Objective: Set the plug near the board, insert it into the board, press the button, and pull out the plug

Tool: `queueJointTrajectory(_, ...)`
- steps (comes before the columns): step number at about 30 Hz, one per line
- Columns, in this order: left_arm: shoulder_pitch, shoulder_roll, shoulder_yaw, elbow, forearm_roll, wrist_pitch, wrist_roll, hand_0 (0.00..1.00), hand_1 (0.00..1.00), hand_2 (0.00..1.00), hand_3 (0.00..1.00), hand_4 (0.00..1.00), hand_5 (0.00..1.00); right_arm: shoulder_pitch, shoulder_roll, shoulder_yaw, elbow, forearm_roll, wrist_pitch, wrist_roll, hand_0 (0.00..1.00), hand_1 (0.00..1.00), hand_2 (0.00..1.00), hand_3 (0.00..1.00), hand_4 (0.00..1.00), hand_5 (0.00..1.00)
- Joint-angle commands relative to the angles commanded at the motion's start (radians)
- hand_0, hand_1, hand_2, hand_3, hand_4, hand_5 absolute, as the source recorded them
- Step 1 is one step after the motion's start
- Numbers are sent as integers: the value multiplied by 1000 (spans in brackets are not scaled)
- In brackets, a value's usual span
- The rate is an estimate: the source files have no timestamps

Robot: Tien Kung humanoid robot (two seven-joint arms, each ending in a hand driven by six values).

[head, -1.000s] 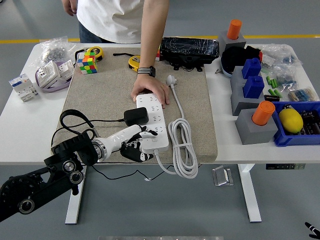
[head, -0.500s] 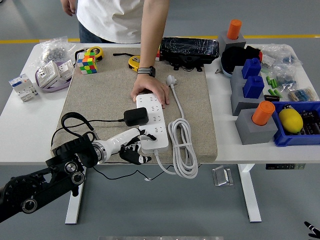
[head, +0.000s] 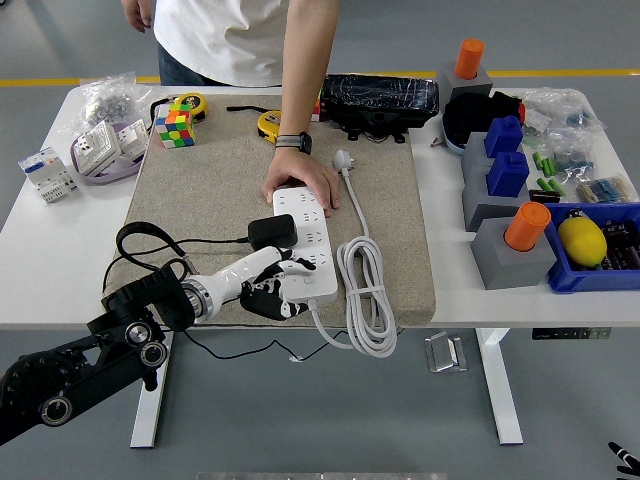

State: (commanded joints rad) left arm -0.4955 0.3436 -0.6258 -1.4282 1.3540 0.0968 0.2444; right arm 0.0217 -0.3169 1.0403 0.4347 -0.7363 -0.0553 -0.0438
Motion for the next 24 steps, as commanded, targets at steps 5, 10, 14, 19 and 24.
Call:
queueJointTrajectory(5, -16, -7, -10, 31, -19, 116, -121, 213, 127, 270, 545, 866, 243, 0, 1, -1, -1, 1, 0, 0, 622, 668, 639, 572, 982, 584)
queueJointTrajectory(10, -55, -26, 4, 98, -13, 242, -201, 335, 326, 470, 531, 860, 234, 1, 2, -4, -1, 2, 1, 0, 621, 667, 639, 572, 982, 584)
queueJointTrajectory(14, -88, -47, 22, 167, 43, 283, -208, 335, 326, 470, 531, 860, 234, 1, 3, -7, -1, 4, 1, 0, 621, 667, 639, 572, 982, 584)
queueJointTrajectory(19, -121, -66, 41, 243, 82, 284, -191, 685, 697, 631, 609, 900, 271, 3, 3, -10, -1, 5, 1, 0, 622, 668, 639, 573, 982, 584)
queueJointTrajectory(24, -140, -77, 68, 303, 91, 271, -172, 749, 761, 741, 690, 947, 315, 4, 3, -14, -1, 7, 2, 0, 622, 668, 639, 573, 982, 584)
